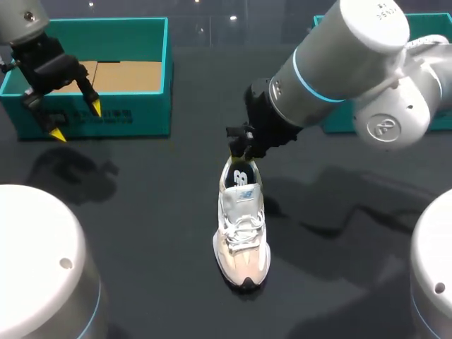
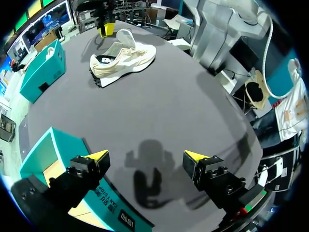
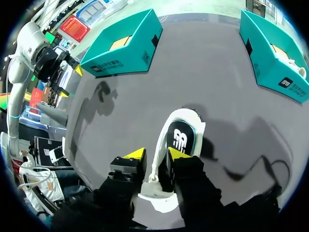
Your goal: Take the shoe out of the shoebox, open the shoe tongue, remove and reinsert the insole, then place the shoe into the shoebox
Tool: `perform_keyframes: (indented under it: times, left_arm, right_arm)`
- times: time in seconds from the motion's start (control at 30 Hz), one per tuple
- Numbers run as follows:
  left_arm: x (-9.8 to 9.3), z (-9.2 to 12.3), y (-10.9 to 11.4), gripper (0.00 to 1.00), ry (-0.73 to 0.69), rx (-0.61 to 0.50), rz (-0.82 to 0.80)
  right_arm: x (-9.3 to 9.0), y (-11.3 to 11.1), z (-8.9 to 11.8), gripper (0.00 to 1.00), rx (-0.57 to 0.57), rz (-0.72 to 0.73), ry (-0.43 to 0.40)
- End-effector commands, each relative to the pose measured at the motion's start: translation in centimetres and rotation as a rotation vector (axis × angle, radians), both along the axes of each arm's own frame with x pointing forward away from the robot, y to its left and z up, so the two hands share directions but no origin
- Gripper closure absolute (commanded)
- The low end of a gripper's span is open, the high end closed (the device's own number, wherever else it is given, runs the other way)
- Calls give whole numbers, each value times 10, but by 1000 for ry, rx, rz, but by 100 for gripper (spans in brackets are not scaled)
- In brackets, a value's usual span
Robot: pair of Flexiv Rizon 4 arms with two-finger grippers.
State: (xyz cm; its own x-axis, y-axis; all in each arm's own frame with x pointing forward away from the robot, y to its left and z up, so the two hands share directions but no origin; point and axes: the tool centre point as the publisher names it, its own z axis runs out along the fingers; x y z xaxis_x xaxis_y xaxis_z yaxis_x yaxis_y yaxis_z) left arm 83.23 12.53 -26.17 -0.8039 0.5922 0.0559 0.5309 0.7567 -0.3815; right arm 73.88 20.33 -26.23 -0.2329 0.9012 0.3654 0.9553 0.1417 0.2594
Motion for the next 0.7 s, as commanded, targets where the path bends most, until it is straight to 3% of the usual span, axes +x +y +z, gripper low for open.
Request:
perform_keyframes:
  times: [0.03,0.2,0.23,0.67,0.7]
  left_arm:
    - [8,0,5,0,13,-2,-13]
    - [12,2,11,0,11,29,-50]
    - [12,2,11,0,11,29,-50]
    - [12,2,11,0,11,29,-50]
    - [12,2,11,0,11,29,-50]
  right_arm:
    - [0,8,-2,100,-88,-32,-10]
    - [-1,10,-4,100,-199,-81,-27]
    - [-1,10,-1,100,-183,-95,-61]
    - [-1,10,-1,100,-183,-95,-61]
    - [3,17,-8,100,-196,-105,-53]
